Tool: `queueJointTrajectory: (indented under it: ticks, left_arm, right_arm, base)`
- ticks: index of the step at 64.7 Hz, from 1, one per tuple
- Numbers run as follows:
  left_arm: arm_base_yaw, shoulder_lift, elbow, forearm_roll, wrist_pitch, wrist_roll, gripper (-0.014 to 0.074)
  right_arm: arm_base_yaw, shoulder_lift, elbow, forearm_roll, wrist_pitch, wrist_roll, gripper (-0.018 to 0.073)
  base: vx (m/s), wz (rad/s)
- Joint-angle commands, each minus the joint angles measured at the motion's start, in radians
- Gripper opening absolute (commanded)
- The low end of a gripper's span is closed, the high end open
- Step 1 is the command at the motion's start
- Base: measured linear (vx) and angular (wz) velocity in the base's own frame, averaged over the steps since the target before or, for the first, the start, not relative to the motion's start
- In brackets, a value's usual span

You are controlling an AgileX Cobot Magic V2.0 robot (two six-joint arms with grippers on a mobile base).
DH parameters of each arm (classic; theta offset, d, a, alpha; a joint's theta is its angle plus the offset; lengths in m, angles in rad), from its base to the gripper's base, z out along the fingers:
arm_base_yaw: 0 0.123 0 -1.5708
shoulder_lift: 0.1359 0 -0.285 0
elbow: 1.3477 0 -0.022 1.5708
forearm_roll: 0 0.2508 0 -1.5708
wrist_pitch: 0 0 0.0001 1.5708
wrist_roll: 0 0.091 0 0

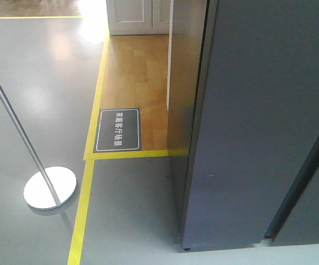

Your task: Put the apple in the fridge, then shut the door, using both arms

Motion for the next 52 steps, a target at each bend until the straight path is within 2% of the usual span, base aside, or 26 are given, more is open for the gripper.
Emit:
queueJointTrajectory:
  ticks: [1,10,52]
  left_arm:
    - [-0.004,-0.015,-0.017,-0.008,-0.075,-0.011,-0.0006]
    - [-0.004,-0.015,-0.017,-0.008,-0.075,-0.011,-0.0006]
    - [-0.004,-0.015,-0.017,-0.008,-0.075,-0.011,-0.0006]
  right_arm:
    - [-0.002,0.005,0.000,-0.012,-0.090,-0.044,-0.0003]
    - [-0.002,0.005,0.000,-0.012,-0.121,-0.102,-0.0003]
    - [-0.002,0.005,-0.001,-0.008,-0.130,-0.090,-0.0003]
  base:
    - [0.00,0.00]
    - [0.00,0.00]
    - [0.00,0.00]
